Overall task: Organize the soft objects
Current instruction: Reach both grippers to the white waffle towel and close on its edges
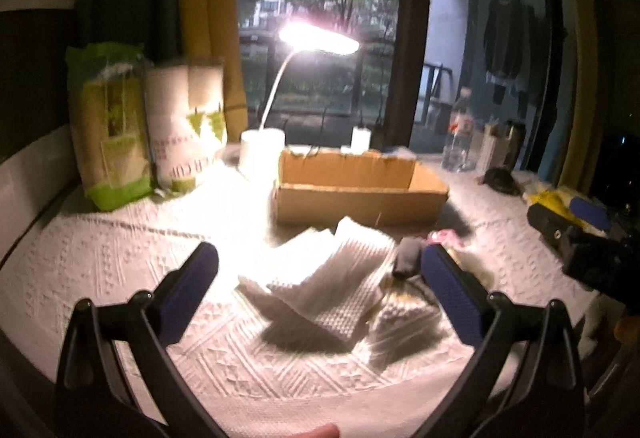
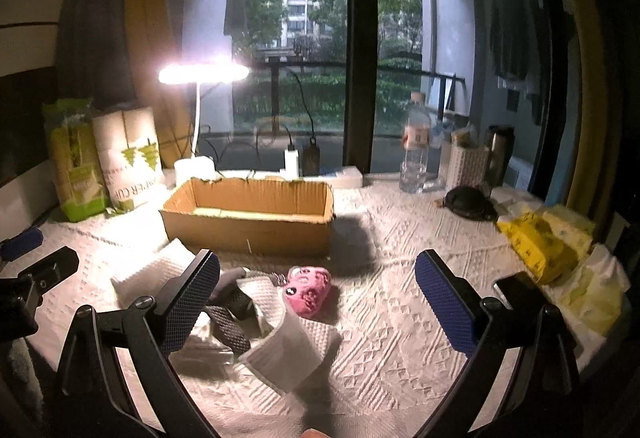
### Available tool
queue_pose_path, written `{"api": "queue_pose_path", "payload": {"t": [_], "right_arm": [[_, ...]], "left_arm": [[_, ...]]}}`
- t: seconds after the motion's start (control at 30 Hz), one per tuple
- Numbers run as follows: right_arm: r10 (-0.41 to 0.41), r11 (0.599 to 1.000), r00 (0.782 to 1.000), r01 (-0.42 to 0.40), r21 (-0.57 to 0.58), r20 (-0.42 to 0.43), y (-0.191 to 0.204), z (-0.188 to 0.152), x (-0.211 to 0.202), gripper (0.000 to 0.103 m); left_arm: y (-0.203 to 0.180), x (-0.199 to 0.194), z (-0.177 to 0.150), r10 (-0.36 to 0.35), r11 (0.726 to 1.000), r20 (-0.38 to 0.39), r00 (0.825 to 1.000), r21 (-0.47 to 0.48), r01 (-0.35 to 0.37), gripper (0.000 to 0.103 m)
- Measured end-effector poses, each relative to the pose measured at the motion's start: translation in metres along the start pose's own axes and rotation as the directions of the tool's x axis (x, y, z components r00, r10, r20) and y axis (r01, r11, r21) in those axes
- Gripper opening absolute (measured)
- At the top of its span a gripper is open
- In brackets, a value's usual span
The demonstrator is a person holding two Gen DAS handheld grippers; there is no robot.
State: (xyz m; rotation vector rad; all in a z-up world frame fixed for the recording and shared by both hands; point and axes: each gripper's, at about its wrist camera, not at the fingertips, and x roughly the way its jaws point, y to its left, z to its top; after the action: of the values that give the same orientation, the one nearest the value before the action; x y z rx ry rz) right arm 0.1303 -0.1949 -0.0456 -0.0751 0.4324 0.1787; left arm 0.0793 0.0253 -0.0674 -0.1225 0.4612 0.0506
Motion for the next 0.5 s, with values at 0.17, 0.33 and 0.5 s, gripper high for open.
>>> {"api": "queue_pose_path", "payload": {"t": [0.17, 0.33, 0.5], "right_arm": [[0.008, 1.0, 0.998, -0.006, 0.02, -0.056, -0.01, -0.009, 0.025, 0.1], [0.043, 0.998, 0.994, -0.039, 0.043, -0.103, -0.017, -0.016, 0.045, 0.1], [0.124, 0.992, 0.981, -0.119, 0.04, -0.151, -0.009, -0.023, 0.059, 0.092]], "left_arm": [[-0.002, 0.032, -0.004, 0.02, 1.0, -0.064, 0.998, 0.016, -0.019, 0.102], [-0.008, 0.058, -0.005, 0.027, 0.998, -0.125, 0.992, 0.052, -0.021, 0.102], [-0.01, 0.087, -0.007, 0.031, 0.998, -0.213, 0.977, 0.058, -0.019, 0.092]]}}
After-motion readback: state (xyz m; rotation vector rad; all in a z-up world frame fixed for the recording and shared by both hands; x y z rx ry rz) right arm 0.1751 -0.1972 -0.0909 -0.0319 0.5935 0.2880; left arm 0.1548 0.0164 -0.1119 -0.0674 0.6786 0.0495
